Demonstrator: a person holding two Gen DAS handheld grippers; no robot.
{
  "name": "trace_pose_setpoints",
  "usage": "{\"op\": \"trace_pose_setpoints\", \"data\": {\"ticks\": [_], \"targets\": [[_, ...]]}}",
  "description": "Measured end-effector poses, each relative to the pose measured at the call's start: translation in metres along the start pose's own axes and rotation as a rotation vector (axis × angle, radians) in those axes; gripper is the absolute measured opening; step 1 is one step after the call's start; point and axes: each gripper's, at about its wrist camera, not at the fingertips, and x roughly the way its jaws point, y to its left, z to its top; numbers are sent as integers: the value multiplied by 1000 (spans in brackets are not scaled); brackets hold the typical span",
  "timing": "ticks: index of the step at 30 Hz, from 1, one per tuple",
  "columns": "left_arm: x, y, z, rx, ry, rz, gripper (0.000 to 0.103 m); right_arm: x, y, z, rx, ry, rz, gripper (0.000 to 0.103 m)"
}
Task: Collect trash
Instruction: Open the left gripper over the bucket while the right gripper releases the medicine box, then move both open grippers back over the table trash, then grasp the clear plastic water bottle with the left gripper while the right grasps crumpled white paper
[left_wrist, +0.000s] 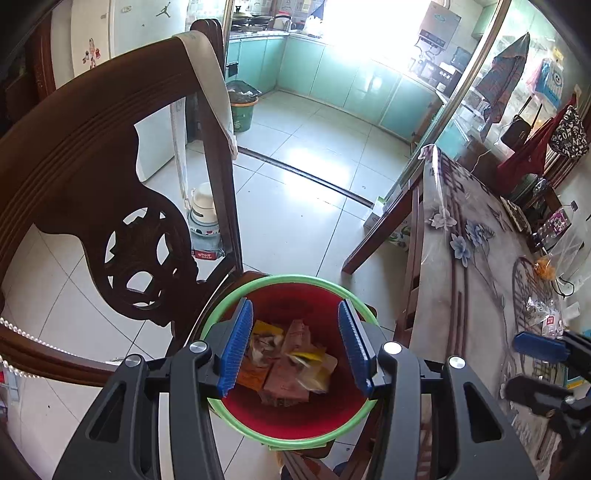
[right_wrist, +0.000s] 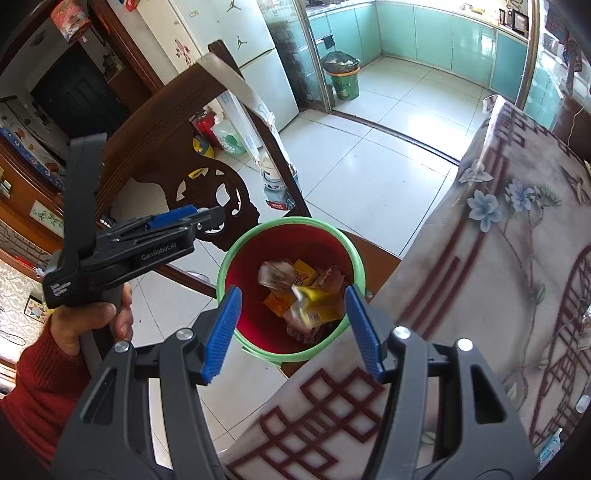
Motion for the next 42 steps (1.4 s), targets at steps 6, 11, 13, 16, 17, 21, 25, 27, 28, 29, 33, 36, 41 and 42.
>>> {"op": "trace_pose_setpoints", "data": {"ticks": [6,11,13,16,17,21,25,27,28,29,33,36,41,42], "targets": [[-5,-25,-11,44,10,-30,46,-35,-20,-24,52,-43,-28,57],[-7,-71,-20,111,23,-82,46,-75,-63,-65,134,-71,-118,60],[-8,-92,-24,141,28,-106,46,-93,-87,-86,189,-79,-159,62],[-8,-132,-33,195,41,-147,46,-120,-129,-122,289,-81,-229,64],[-8,-145,-36,212,46,-159,46,-130,-145,-138,323,-79,-255,64],[-8,-208,-61,279,71,-203,46,-165,-204,-192,427,-58,-353,65],[-6,-268,-92,309,115,-250,46,-200,-261,-231,515,-59,-406,65],[-6,-299,-109,330,130,-272,46,-219,-297,-246,549,-74,-430,65],[-6,-318,-119,343,140,-280,46,-226,-315,-252,558,-77,-447,65],[-6,-334,-127,349,146,-289,46,-232,-331,-256,562,-80,-457,65],[-9,-387,-151,363,167,-320,46,-241,-401,-253,577,-93,-484,65],[-13,-418,-166,380,179,-327,46,-231,-445,-245,588,-85,-474,65],[-12,-447,-177,392,197,-285,46,-212,-488,-226,563,-75,-449,67],[-13,-452,-177,398,194,-275,46,-210,-494,-223,562,-74,-445,67]]}}
